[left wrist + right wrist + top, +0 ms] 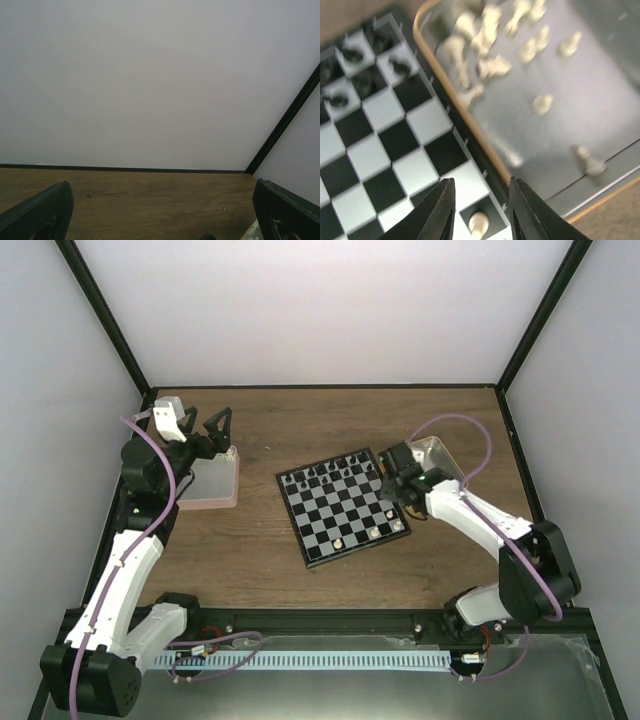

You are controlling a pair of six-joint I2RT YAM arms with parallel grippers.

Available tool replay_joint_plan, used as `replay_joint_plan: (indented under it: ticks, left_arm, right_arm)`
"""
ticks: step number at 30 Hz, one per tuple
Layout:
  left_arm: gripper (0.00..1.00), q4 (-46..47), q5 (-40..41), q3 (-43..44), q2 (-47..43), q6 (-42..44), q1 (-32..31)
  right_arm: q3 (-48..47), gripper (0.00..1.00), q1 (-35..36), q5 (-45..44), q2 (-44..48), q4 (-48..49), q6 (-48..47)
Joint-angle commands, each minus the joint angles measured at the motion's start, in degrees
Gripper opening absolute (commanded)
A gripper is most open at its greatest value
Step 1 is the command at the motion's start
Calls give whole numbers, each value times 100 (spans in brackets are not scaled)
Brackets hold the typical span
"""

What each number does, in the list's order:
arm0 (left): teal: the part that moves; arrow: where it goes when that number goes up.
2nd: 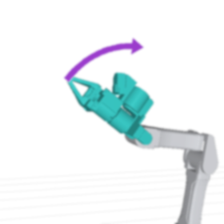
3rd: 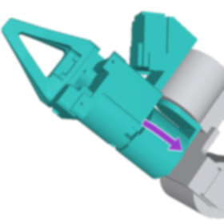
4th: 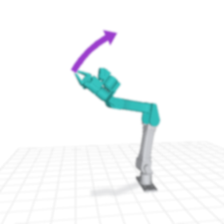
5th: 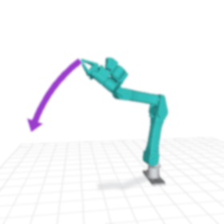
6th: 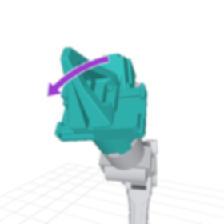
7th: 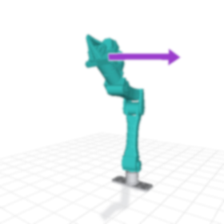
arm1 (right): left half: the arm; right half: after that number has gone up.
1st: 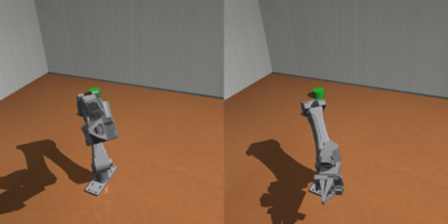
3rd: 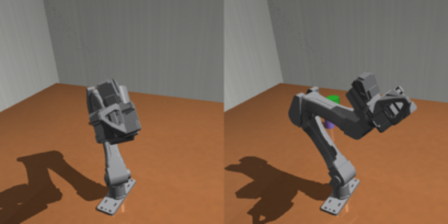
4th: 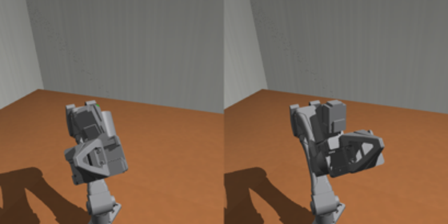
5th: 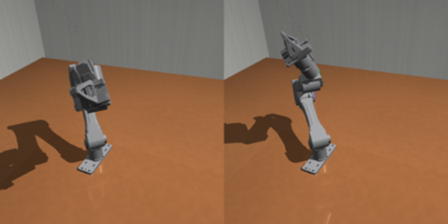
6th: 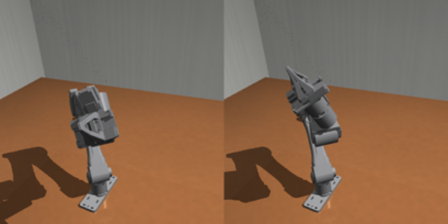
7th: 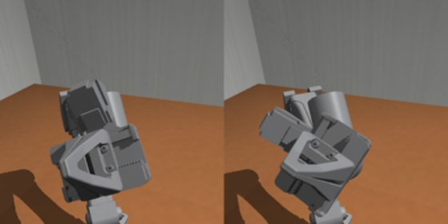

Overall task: Set up the chess pieces on the board
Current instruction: Place the chess piece on the chessboard, then pick up the chess piece from the storage box.

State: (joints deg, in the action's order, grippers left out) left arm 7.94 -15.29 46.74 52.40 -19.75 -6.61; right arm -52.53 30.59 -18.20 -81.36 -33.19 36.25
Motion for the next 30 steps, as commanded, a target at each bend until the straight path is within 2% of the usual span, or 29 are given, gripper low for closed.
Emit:
replay_joint_plan:
  ticks: [1,6,12,17,27,30]
  left_arm:
    - [100,128,-14,54,11,-14,37]
    - [100,122,-26,50,42,-20,37]
    - [100,128,-26,54,44,-25,38]
    - [100,134,-42,44,55,-36,38]
    - [100,133,-44,38,51,-38,37]
    - [100,120,-28,46,44,-25,35]
  right_arm:
    - [-162,32,-765,-59,191,550,-284]
    - [-345,32,-1632,412,-271,1121,-532]
    - [-728,29,-2418,829,-1365,1557,-715]
    - [-972,28,-2545,1034,-1873,1708,-956]
    - [-1072,28,-2549,996,-2246,1743,-1049]
    - [-1076,24,-2549,977,-2315,1724,-1058]
